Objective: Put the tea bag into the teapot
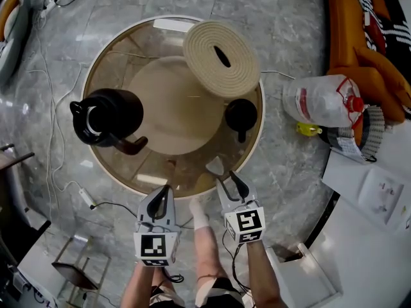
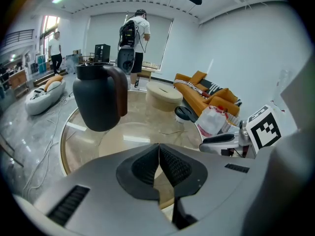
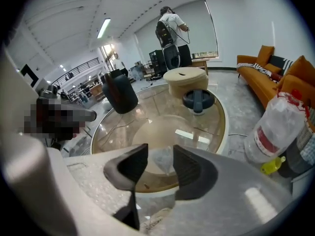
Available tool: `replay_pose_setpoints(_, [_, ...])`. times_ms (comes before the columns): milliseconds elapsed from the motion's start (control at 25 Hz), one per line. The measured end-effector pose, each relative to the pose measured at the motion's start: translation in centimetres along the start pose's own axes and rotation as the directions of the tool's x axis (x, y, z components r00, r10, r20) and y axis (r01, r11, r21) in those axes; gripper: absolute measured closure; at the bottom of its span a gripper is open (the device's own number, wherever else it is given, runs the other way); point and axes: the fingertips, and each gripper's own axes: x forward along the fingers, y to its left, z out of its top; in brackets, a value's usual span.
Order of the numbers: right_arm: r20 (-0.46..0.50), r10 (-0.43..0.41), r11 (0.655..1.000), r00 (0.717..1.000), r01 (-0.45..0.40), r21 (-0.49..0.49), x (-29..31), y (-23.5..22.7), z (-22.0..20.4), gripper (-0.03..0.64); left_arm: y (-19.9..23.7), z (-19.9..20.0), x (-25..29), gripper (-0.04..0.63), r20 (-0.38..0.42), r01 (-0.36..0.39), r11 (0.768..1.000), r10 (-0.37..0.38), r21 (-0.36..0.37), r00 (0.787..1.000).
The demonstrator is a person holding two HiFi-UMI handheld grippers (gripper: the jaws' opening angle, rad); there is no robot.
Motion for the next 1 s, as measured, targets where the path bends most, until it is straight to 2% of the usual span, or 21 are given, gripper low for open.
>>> replay_pose_setpoints(200, [-0.022, 0.0, 1.0, 1.0, 0.0, -0.013, 1.1, -0.2, -1.0, 0.365, 0.3, -0.7, 0.4, 0.575, -0.015, -0.004, 0.999, 0.003, -0.041, 1.0])
replay_pose_setpoints(480, [-0.049, 0.025, 1.0, 0.998, -0.026, -0.017, 1.8, 0.0, -2.0, 0.365, 0.4, -0.9, 0.8, 0.575, -0.019, -0.009, 0.999, 0.008, -0.052, 1.0])
replay_pose_setpoints(560, [-0.038, 0.014, 1.0, 0.999, -0.015, -0.027, 1.8, -0.1, -2.0, 0.418, 0.4, -1.2, 0.8, 0.575, -0.024, -0.01, 0.999, 0.009, -0.051, 1.0])
replay_pose_setpoints(800, [-0.047, 0.005, 0.999, 0.999, -0.006, -0.038, 2.1, 0.0, -2.4, 0.52, 1.0, -1.4, 0.7, 0.575, -0.02, -0.021, 0.998, 0.02, -0.054, 1.0])
replay_pose_setpoints(1000, [-0.047, -0.015, 0.998, 0.999, 0.013, -0.058, 2.0, -0.2, -2.6, 0.582, 1.4, -1.4, 0.4, 0.575, -0.01, -0.019, 0.998, 0.019, -0.057, 1.0])
